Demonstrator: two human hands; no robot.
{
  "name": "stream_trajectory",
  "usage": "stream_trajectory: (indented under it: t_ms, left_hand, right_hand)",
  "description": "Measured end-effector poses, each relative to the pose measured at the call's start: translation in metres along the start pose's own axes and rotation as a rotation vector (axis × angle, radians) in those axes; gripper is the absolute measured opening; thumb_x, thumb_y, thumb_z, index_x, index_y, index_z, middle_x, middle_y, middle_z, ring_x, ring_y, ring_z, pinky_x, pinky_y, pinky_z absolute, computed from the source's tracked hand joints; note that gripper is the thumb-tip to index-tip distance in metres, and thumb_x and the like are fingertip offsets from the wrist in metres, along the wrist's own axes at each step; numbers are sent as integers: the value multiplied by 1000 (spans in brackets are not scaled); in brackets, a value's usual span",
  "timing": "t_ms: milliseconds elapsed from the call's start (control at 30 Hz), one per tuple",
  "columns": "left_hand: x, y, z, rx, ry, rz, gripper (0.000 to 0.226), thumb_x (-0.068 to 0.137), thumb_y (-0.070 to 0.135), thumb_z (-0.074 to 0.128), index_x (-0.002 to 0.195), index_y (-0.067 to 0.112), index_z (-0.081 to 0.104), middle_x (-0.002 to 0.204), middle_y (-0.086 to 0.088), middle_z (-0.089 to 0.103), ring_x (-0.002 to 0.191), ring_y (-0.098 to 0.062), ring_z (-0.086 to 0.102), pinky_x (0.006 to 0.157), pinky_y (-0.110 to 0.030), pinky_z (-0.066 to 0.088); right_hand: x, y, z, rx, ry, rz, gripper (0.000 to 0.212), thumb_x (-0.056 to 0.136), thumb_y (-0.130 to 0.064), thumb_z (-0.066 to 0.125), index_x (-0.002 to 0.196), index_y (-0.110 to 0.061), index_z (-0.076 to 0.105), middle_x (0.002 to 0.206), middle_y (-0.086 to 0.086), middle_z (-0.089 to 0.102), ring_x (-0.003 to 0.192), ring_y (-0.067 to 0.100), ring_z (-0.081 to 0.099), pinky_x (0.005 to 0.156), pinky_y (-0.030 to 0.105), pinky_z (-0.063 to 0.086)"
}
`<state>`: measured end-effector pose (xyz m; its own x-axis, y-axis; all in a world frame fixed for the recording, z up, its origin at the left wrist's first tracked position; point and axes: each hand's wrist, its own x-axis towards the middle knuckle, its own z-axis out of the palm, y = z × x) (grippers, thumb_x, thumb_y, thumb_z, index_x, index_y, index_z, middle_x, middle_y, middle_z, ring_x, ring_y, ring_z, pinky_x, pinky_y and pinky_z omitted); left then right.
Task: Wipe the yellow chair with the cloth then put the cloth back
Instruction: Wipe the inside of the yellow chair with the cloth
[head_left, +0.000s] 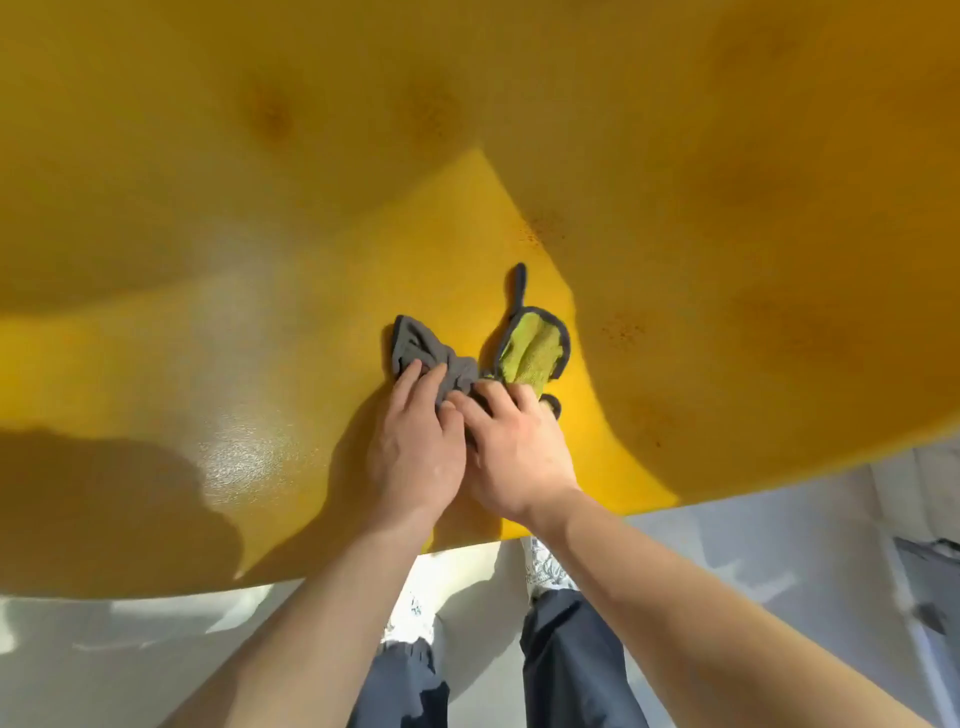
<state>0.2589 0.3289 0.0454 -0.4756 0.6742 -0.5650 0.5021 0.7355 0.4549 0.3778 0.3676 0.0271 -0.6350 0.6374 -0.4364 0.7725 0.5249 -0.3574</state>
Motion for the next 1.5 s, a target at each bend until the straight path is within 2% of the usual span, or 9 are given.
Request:
stream_trajectory:
  t_ms: [167,467,633,733,867,1000,1167,1333,1500]
  left_hand:
    - [-9,21,38,127,-47,-8,62,94,57,42,147,25,39,161,5,18,140,-24,35,107,-41,38]
    - [20,79,114,90,141,-156,79,98,49,44,158,11,10,166,-9,-7,149,-33,8,119,-48,21]
    - [53,131,131,-202,325,-6,56,100,18,48,153,10,32,164,-6,14,147,-28,24,117,-39,28]
    - [38,155,144,-353,152,214,51,96,18,49,147,10,45,163,-6,24,147,-20,28,115,-33,31]
    - [-12,111,136,207,-77,630,67,90,50,48,152,30,34,166,7,13,150,-16,23,116,-32,28]
    - [-16,58,112,413,-48,463,80,90,54,51,156,30,14,167,3,9,153,-16,11,122,-39,22]
    - [1,130,150,-57,188,-6,73,88,37,61,152,21,31,165,1,20,150,-22,21,115,-48,32]
    - [-44,160,159,-79,-83,371,67,75,39,67,140,31,51,156,9,39,142,-13,39,109,-28,39]
    - [-52,138,151,87,-258,581,63,85,44,56,146,31,44,161,13,28,144,-10,34,109,-33,43]
  right_hand:
    - [-59,42,-24,299,-35,27,44,89,-34,44,131,-32,57,133,-3,55,102,29,61,80,41,54]
    - [-148,166,-56,-146,404,334,9,81,-15,51,79,-17,60,77,5,55,74,35,51,83,47,36]
    - [-173,192,-42,-69,544,362,13,76,-6,58,86,-9,63,86,13,57,77,37,48,74,41,33]
    - [-170,199,-39,38,639,408,9,79,-5,59,87,-2,58,85,17,54,76,37,46,66,40,32]
    - [-163,195,-38,105,698,414,15,82,-7,63,92,-4,52,86,16,54,75,36,46,61,46,40]
    - [-161,195,-38,140,721,427,25,77,-1,67,94,-6,49,86,17,53,74,36,46,58,43,41]
    - [-167,197,-38,274,787,453,40,79,-4,63,115,-5,48,109,22,51,95,38,52,71,47,49]
    - [-156,212,-66,650,961,721,56,97,-25,48,148,-9,32,132,-9,50,104,4,52,82,40,52]
    - [-138,205,-65,680,931,724,47,107,-34,29,143,-4,33,93,-33,51,67,-1,53,62,33,42]
